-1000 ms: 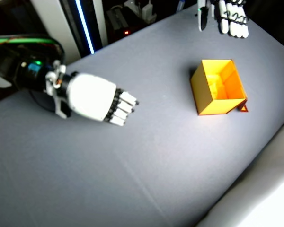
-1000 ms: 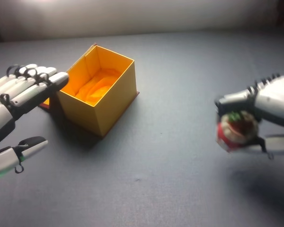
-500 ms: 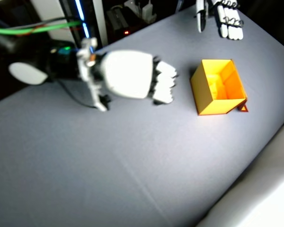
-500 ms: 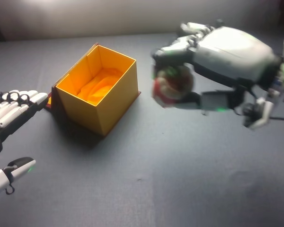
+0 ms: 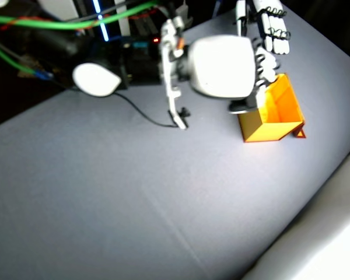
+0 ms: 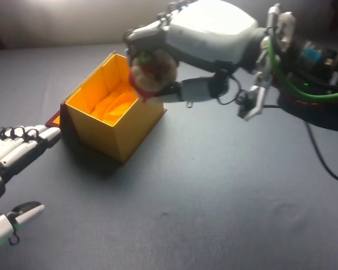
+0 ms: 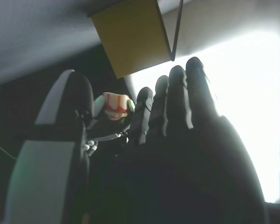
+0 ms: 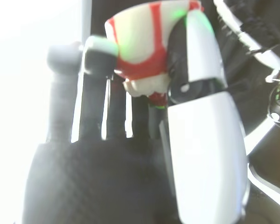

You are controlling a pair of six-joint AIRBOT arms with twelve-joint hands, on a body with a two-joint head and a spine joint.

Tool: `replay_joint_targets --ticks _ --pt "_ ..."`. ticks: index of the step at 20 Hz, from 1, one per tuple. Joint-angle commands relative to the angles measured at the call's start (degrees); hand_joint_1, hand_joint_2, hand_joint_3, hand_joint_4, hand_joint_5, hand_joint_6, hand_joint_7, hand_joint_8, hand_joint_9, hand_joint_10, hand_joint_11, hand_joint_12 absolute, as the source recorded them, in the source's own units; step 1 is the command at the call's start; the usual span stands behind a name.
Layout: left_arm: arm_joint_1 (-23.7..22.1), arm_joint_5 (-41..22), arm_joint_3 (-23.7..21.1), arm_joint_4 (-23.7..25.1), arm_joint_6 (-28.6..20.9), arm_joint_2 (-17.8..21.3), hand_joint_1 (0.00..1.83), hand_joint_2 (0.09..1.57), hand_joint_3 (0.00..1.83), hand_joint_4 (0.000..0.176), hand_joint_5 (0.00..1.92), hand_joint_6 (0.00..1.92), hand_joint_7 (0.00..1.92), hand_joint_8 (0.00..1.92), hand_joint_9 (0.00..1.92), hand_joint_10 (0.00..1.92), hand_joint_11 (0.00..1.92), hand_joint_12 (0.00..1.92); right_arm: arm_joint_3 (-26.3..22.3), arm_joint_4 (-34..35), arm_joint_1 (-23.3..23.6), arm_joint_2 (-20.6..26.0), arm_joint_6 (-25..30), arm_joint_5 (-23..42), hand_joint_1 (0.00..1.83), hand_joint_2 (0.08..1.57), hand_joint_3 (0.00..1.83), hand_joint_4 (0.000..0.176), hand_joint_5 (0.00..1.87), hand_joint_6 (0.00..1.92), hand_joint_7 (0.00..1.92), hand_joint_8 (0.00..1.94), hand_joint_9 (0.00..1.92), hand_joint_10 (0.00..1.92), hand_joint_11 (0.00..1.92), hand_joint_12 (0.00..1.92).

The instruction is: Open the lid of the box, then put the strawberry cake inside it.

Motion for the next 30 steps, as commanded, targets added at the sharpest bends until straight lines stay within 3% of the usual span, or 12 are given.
replay_joint_targets --ticks 1,2,6,8,10,13,15,17,18,19,20,30 --pt "-0.23 -6.46 0.31 -0.66 -0.43 -0.44 0.91 1.37 0.00 0.046 0.00 0.00 0.00 0.00 0.00 0.00 0.00 0.00 0.64 1.25 1.32 -0.33 -0.45 5.37 1.24 1.17 0.00 0.000 0.85 0.96 0.91 1.33 0.98 1.04 0.85 1.50" --pt "-0.23 -6.21 0.50 -0.66 -0.57 -0.79 0.87 1.37 0.00 0.051 0.00 0.00 0.00 0.00 0.00 0.00 0.00 0.00 1.57 1.25 2.36 -1.76 -1.38 3.66 1.16 1.29 0.00 0.000 0.64 1.31 0.72 1.59 0.62 1.41 0.47 1.79" --pt "-0.29 -5.50 1.43 -1.10 -1.40 -2.36 0.89 1.37 0.00 0.042 0.00 0.00 0.00 0.00 0.00 0.00 0.00 0.00 4.44 1.25 4.11 -5.51 -2.00 -0.07 1.18 1.25 0.00 0.000 0.66 1.31 0.84 1.38 0.86 0.90 0.64 1.36" --pt "-0.49 -5.11 1.65 -1.13 -1.49 -2.81 0.88 1.38 0.00 0.028 0.00 0.00 0.00 0.00 0.00 0.00 0.00 0.00 5.75 1.25 5.02 -7.11 -2.26 -2.11 1.19 1.28 0.00 0.000 0.62 1.27 0.76 1.59 0.72 1.20 0.60 1.58" --pt "-1.12 -4.50 1.89 -0.96 -1.51 -3.22 0.84 1.38 0.00 0.038 0.00 0.00 0.00 0.00 0.00 0.00 0.00 0.00 7.00 1.27 5.71 -8.60 -2.39 -4.19 1.12 1.29 0.00 0.012 0.67 1.41 0.67 1.51 0.59 0.95 0.32 1.46" --pt "-2.05 -3.50 2.39 -0.39 -1.61 -3.73 0.82 1.38 0.00 0.025 0.00 0.00 0.00 0.00 0.00 0.00 0.00 0.00 8.70 1.56 6.03 -10.45 -2.39 -6.76 1.09 1.32 0.00 0.009 0.66 1.47 0.58 1.60 0.56 1.09 0.48 1.58" --pt "-2.71 -2.83 2.75 0.09 -1.73 -4.04 0.78 1.37 0.00 0.097 0.00 0.00 0.00 0.00 0.00 0.00 0.00 0.00 9.75 1.82 6.19 -11.38 -2.40 -8.16 1.15 1.27 0.00 0.000 0.70 1.26 0.71 1.58 0.67 1.12 0.59 1.56" --pt "-3.36 -2.29 3.06 0.57 -1.94 -4.26 0.74 1.37 0.00 0.097 0.00 0.00 0.00 0.00 0.00 0.00 0.00 0.00 10.65 2.21 6.25 -11.93 -2.41 -9.33 1.14 1.32 0.00 0.000 0.58 1.37 0.70 1.65 0.63 1.19 0.57 1.65" --pt "-3.61 -2.17 3.21 0.78 -2.04 -4.41 0.73 1.37 0.00 0.087 0.00 0.00 0.00 0.00 0.00 0.00 0.00 0.00 10.96 2.41 6.25 -12.06 -2.41 -9.89 1.10 1.32 0.00 0.000 0.60 1.48 0.63 1.59 0.58 0.86 0.42 1.46" --pt "-3.83 -2.11 3.34 0.94 -2.14 -4.53 0.78 1.36 0.00 0.097 0.00 0.00 0.00 0.00 0.00 0.00 0.00 0.00 11.41 2.60 6.25 -12.23 -2.41 -10.29 0.90 1.22 0.00 0.000 0.44 0.27 0.45 0.27 0.42 0.27 0.09 1.13" --pt "-3.99 -2.14 3.38 1.02 -2.18 -4.57 0.78 1.36 0.00 0.109 0.00 0.00 0.00 0.00 0.00 0.00 0.00 0.00 11.82 2.64 6.25 -12.48 -2.41 -11.21 0.71 1.18 0.00 0.000 0.27 0.03 0.31 0.02 0.27 0.03 0.00 0.74" --pt "-3.98 -3.43 3.10 0.43 -2.22 -4.55 0.79 1.37 0.00 0.114 0.00 0.00 0.00 0.00 0.00 0.00 0.00 0.00 9.50 2.37 6.24 -11.30 -2.56 -10.41 0.54 1.20 0.00 0.014 0.03 0.00 0.05 0.00 0.04 0.01 0.00 0.41"
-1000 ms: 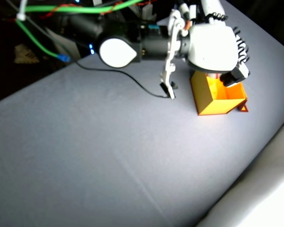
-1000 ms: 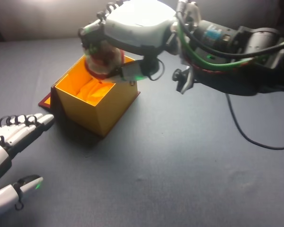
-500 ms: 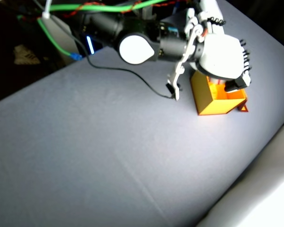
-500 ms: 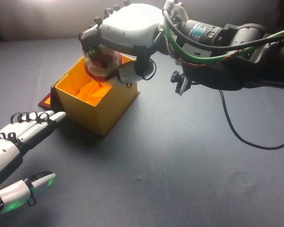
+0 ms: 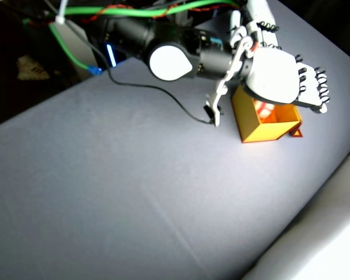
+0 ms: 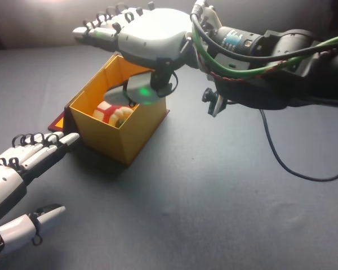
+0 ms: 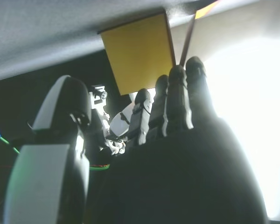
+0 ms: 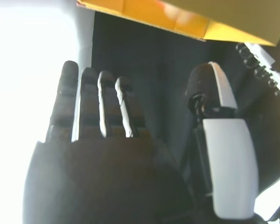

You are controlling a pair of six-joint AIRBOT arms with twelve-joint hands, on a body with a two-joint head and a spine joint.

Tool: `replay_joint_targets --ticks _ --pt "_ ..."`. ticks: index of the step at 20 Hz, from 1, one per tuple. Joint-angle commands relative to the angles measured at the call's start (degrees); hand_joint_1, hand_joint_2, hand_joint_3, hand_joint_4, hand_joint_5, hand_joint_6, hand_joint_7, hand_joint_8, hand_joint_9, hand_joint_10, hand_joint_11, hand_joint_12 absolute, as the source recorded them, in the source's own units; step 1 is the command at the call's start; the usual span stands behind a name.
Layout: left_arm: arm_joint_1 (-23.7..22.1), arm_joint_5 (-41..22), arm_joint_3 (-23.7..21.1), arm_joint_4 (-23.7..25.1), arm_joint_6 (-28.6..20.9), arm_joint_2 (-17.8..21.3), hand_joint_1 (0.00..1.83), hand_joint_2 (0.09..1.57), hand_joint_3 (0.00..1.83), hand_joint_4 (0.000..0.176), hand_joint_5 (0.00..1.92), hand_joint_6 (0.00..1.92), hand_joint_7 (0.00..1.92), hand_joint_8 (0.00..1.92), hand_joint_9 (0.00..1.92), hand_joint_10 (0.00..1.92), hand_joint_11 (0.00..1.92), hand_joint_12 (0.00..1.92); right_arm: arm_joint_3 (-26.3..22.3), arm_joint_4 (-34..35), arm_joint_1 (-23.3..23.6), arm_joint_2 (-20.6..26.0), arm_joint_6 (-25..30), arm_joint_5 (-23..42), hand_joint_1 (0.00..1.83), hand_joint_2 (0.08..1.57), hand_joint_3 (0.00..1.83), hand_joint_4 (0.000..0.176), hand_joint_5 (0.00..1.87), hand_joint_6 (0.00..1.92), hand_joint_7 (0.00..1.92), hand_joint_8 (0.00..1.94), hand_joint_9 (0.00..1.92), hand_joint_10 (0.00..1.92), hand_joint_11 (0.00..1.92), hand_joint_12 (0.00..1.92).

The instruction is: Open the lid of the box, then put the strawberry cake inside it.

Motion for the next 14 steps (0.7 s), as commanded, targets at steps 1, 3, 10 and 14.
replay_joint_targets --ticks 1,3,10,14 --pt "-0.41 -7.85 -0.09 -0.12 -0.31 -0.07 0.77 1.36 0.00 0.116 0.00 0.00 0.00 0.00 0.00 0.00 0.00 0.00 -0.55 0.57 0.90 1.17 -0.01 8.43 0.53 1.22 0.00 0.026 0.02 0.00 0.04 0.00 0.06 0.01 0.00 0.38" --pt "-0.36 -8.74 -0.32 -0.75 -0.29 0.01 0.76 1.36 0.00 0.122 0.00 0.00 0.00 0.00 0.00 0.00 0.00 0.00 -3.05 0.59 0.16 3.21 -0.01 11.19 0.52 1.23 0.00 0.026 0.01 0.00 0.00 0.00 0.02 0.00 0.00 0.16" --pt "0.34 -11.79 -1.12 -2.04 -0.26 0.40 0.70 1.37 0.00 0.125 0.00 0.00 0.00 0.00 0.00 0.00 0.00 0.00 -13.64 -0.90 -5.52 14.14 0.00 21.39 0.57 1.21 0.00 0.023 0.00 0.00 0.00 0.00 0.00 0.00 0.00 0.00" --pt "2.40 -15.81 -2.16 -4.84 0.41 1.39 0.69 1.38 0.00 0.117 0.00 0.00 0.00 0.00 0.00 0.00 0.00 0.00 -19.06 -0.80 -9.94 18.90 0.01 28.87 0.44 1.22 0.00 0.000 0.00 0.00 0.00 0.00 0.00 0.00 0.00 0.00"
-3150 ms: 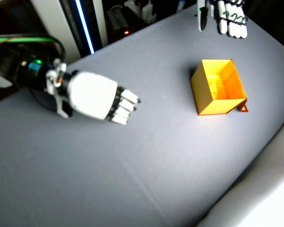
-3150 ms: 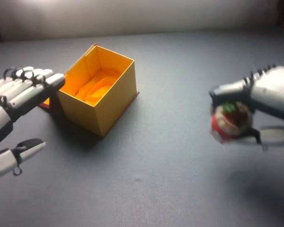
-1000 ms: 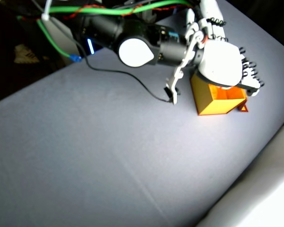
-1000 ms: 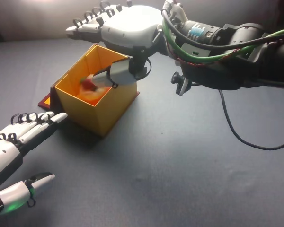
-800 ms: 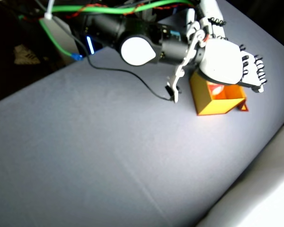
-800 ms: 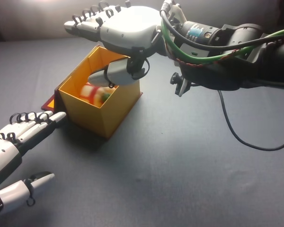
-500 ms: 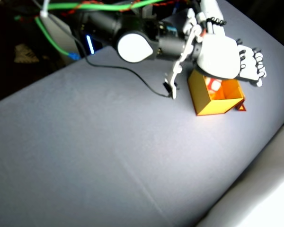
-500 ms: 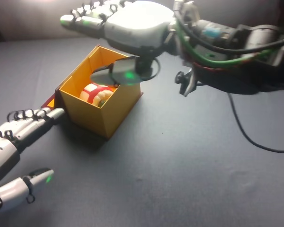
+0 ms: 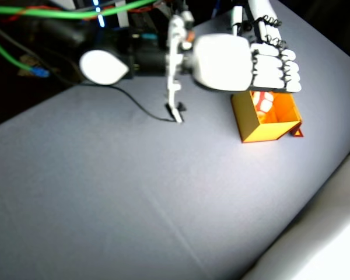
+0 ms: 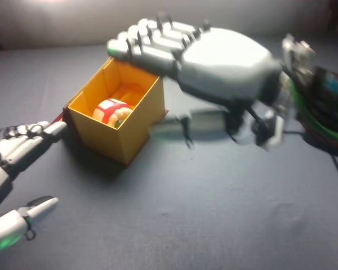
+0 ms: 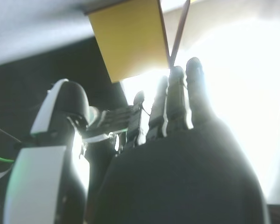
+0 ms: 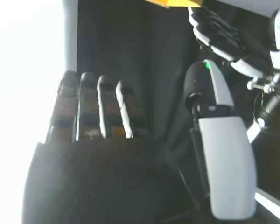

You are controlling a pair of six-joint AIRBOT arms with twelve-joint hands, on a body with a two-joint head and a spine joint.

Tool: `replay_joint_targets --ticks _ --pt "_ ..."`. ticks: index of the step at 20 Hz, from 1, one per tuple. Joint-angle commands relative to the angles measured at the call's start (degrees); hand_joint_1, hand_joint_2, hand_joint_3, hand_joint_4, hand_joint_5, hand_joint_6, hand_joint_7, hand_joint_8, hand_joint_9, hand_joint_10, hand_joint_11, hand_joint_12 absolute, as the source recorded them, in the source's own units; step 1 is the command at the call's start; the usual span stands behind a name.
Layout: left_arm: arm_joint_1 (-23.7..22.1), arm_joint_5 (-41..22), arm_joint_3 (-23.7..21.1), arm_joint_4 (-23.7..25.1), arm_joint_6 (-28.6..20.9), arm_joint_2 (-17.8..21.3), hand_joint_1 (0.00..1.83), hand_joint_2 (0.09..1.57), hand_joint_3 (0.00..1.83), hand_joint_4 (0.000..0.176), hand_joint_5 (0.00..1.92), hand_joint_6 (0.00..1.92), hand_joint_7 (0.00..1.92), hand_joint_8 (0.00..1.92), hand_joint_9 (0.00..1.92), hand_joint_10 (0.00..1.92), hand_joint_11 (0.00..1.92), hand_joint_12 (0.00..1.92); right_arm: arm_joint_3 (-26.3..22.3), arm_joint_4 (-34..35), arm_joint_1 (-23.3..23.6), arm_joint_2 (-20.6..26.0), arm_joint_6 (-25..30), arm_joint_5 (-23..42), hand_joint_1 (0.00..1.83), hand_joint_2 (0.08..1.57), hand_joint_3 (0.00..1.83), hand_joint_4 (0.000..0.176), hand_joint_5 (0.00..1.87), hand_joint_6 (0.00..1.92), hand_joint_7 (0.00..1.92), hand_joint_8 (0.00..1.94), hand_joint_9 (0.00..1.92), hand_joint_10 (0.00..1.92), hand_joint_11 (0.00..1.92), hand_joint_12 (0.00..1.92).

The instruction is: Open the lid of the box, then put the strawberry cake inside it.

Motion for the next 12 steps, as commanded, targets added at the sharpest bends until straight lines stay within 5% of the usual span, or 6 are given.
replay_joint_targets --ticks 1,4,7,9,11,12 --pt "0.03 -8.77 0.18 -0.78 -0.08 0.84 0.64 1.37 0.00 0.119 0.00 0.00 0.00 0.00 0.00 0.00 0.00 0.00 -0.26 2.08 0.26 1.44 0.05 9.04 0.44 1.24 0.01 0.000 0.00 0.00 0.00 0.00 0.00 0.00 0.00 0.00" --pt "0.07 -10.99 -0.05 -0.82 0.10 1.81 0.55 1.35 0.00 0.101 0.00 0.00 0.00 0.00 0.00 0.00 0.00 0.00 -3.96 3.44 -5.35 7.43 0.07 14.51 0.50 1.27 0.01 0.000 0.00 0.00 0.00 0.00 0.00 0.00 0.00 0.00" --pt "-0.14 -13.56 -0.12 -0.25 0.21 3.13 0.47 1.34 0.00 0.149 0.00 0.00 0.00 0.00 0.00 0.00 0.00 0.00 -7.95 6.86 -12.71 13.81 0.07 21.40 0.32 1.26 0.00 0.089 0.00 0.00 0.00 0.00 0.00 0.00 0.00 0.00" --pt "-0.72 -14.80 -0.10 0.15 0.46 3.67 0.56 1.34 0.00 0.146 0.00 0.00 0.00 0.00 0.00 0.00 0.00 0.00 -9.91 8.96 -17.07 17.07 0.06 25.06 0.31 1.27 0.01 0.106 0.00 0.00 0.00 0.00 0.00 0.00 0.00 0.00" --pt "-1.32 -16.12 -0.11 0.88 0.82 4.42 0.60 1.36 0.00 0.093 0.00 0.00 0.00 0.00 0.00 0.00 0.00 0.00 -12.12 12.79 -22.23 20.46 -0.32 30.66 0.29 1.27 0.01 0.091 0.00 0.00 0.00 0.00 0.00 0.00 0.00 0.00" --pt "-1.63 -16.52 -0.18 1.32 1.13 4.78 0.53 1.37 0.01 0.068 0.00 0.00 0.00 0.00 0.00 0.00 0.00 0.00 -13.41 15.23 -25.15 21.92 -1.09 33.88 0.31 1.27 0.00 0.059 0.00 0.00 0.00 0.00 0.00 0.00 0.00 0.00"
